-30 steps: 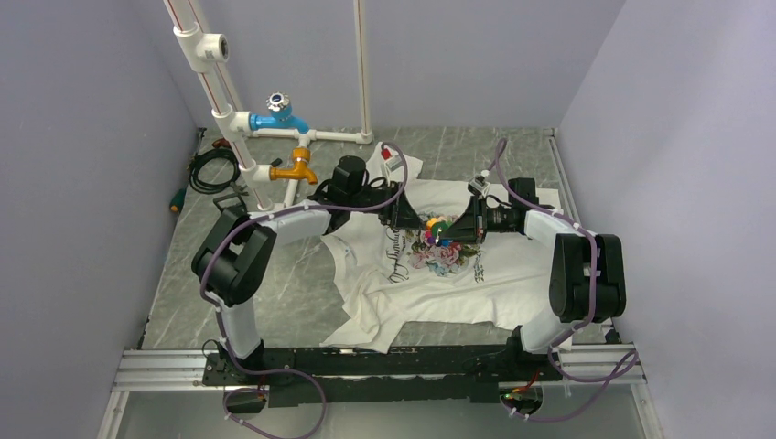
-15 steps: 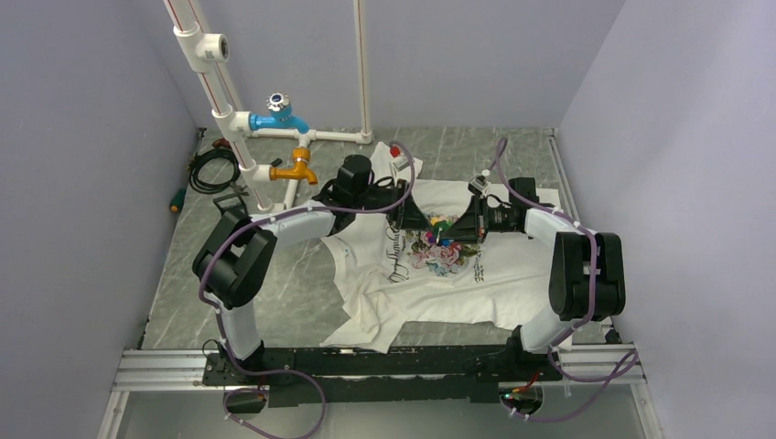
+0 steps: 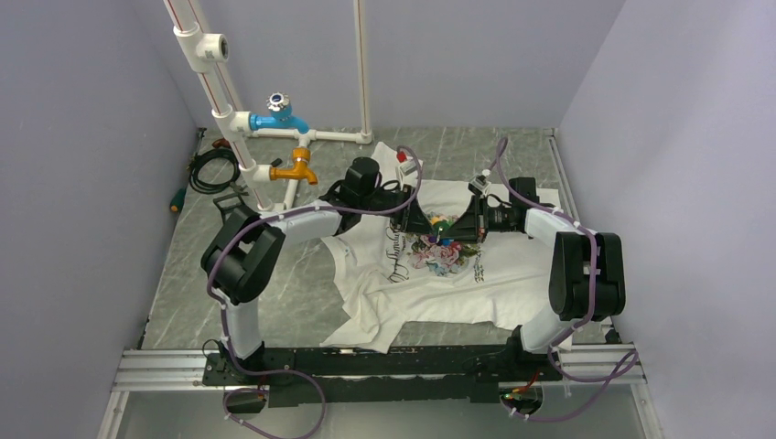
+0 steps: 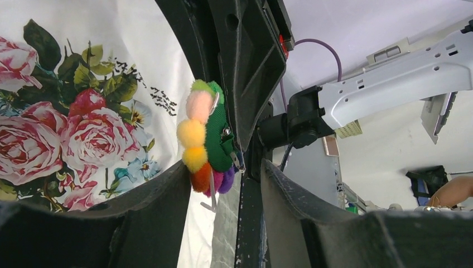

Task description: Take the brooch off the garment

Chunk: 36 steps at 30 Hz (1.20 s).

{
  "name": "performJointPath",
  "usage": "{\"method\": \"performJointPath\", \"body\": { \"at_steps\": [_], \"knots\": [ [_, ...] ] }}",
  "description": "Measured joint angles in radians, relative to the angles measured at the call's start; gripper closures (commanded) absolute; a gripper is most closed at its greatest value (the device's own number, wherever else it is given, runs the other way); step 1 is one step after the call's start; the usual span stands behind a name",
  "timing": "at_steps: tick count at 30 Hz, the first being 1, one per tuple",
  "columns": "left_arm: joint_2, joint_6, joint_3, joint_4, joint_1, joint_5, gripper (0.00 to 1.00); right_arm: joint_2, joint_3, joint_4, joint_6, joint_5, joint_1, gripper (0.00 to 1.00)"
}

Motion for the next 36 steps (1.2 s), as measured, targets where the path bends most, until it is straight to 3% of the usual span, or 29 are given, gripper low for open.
{"method": "performJointPath", "body": {
  "at_steps": [4,11,20,26,32,36],
  "knots": [
    [0.005,0.0,0.0,-0.008,-0.007,0.0,0.44,0.0,0.0,-0.01,-0.018,-0.001,0.001,1.0],
    [0.005,-0.004,0.0,0.003,-0.009,0.001,0.53,0.0,0.004,-0.033,-0.043,-0.002,0.002,1.0],
    [0.018,-0.01,0.0,0.021,-0.009,0.003,0.47,0.0,0.013,-0.06,-0.071,-0.004,0.003,1.0],
    [0.024,-0.022,0.0,0.024,-0.009,0.008,0.55,0.0,0.015,-0.061,-0.073,-0.004,0.01,1.0],
    [0.035,-0.027,0.0,0.038,-0.009,0.013,0.52,0.0,0.015,-0.061,-0.073,-0.003,0.014,1.0],
    [0.037,-0.027,0.0,0.038,-0.009,0.02,0.55,0.0,0.015,-0.06,-0.073,-0.003,0.017,1.0]
  ]
}}
